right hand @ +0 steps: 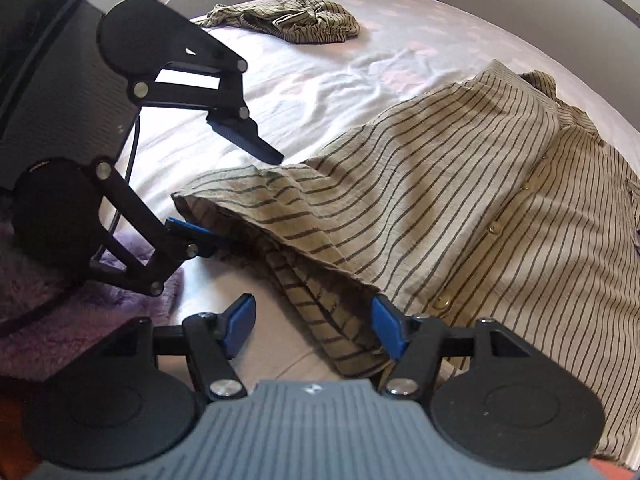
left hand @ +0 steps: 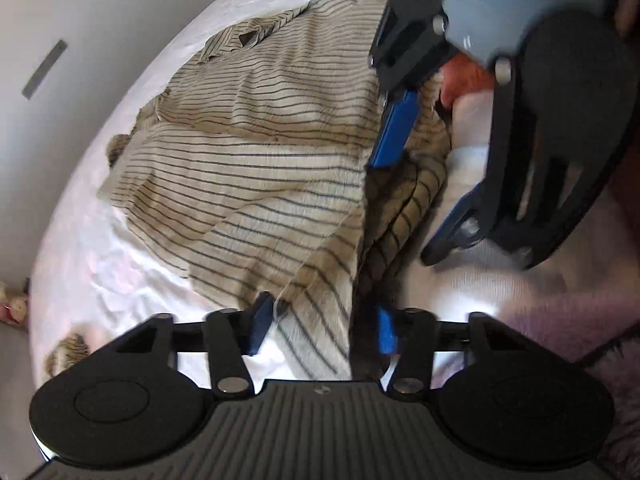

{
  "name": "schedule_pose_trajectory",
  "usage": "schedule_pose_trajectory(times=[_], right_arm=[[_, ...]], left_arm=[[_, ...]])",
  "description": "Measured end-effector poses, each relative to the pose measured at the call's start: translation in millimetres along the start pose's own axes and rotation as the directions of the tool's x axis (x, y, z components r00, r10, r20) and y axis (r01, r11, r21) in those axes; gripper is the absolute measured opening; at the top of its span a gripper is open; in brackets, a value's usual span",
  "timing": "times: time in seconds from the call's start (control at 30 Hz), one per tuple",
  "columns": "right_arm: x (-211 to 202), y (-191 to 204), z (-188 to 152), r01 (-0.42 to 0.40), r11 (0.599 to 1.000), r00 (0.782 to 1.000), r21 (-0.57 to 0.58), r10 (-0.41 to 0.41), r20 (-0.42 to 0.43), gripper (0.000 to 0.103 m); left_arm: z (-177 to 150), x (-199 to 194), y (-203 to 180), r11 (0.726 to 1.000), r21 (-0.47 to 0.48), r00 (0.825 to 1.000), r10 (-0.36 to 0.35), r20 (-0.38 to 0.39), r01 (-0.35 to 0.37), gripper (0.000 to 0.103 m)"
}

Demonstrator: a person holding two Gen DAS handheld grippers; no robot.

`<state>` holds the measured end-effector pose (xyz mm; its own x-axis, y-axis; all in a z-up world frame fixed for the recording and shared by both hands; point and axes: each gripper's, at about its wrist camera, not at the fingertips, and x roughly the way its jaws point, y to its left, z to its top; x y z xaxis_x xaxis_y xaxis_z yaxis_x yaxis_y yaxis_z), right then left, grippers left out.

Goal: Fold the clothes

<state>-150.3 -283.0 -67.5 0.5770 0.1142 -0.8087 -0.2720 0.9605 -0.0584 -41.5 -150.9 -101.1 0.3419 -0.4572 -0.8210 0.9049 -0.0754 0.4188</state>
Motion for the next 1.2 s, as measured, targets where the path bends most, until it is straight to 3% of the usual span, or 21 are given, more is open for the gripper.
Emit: schedule_pose_trajectory(times=[0.03,0.13,0.17,0.2,0.37,0.47,0.57,0.8,0.9,1.03,1.13,1.2], right_arm=[[-3,0,0,0.003,1.000,1.000,-0.005,-0.003,0.006,0.058],[-11,1,2,0.013,1.000,1.000,-0.020,-0.012,0.025,0.044],[-14,1,2,0.016,1.000,0.999,-0.025,-0.015,0.032,0.017],[-17,1,2,0.019,0.999,0.999,-0.030,-0.018,0.038,0.002],[-31,2,4,0.036,0.998,0.997,-0.054,-0.033,0.070,0.002],[-36,1,3,0.033,0.998,0.997,-0.048,-0.029,0.074,0.002],[-37,-3,-1,0.011,1.000,0.998,-0.018,-0.010,0.059,0.004],[-40,-13,-11,-0.039,0.998,0.999,0.053,0.037,0.026,0.007],[-43,-20,-15,-0.052,0.994,0.999,0.091,0.051,0.017,0.007],[-64,-69,-21,0.017,0.974,0.999,0.224,-0.023,0.027,0.009],[-78,-117,-35,0.114,0.944,0.993,0.310,-0.115,-0.015,0.011],[-87,-154,-46,0.170,0.910,0.985,0.379,-0.163,-0.051,0.012]], left_arm=[[1,1,4,0.999,-0.037,1.000,-0.013,-0.011,0.012,0.011],[0,-3,16,0.987,-0.153,0.999,-0.046,-0.003,0.045,0.004],[0,-8,20,0.979,-0.194,0.998,-0.064,0.007,0.064,0.004],[-1,-14,25,0.970,-0.231,0.997,-0.073,0.021,0.076,0.003],[-7,-44,40,0.915,-0.378,0.989,-0.113,0.092,0.140,0.003],[-14,-36,36,0.915,-0.377,0.990,-0.128,0.064,0.143,0.004],[-23,-25,33,0.898,-0.414,0.987,-0.157,0.022,0.152,0.009],[-43,-33,42,0.853,-0.489,0.980,-0.197,0.019,0.181,0.014],[-46,-42,48,0.846,-0.499,0.979,-0.200,0.032,0.189,0.022],[-50,-55,56,0.836,-0.511,0.978,-0.202,0.049,0.198,0.032],[-54,-64,64,0.822,-0.536,0.980,-0.185,0.073,0.195,0.047],[-57,-67,70,0.809,-0.562,0.985,-0.150,0.088,0.173,0.047]])
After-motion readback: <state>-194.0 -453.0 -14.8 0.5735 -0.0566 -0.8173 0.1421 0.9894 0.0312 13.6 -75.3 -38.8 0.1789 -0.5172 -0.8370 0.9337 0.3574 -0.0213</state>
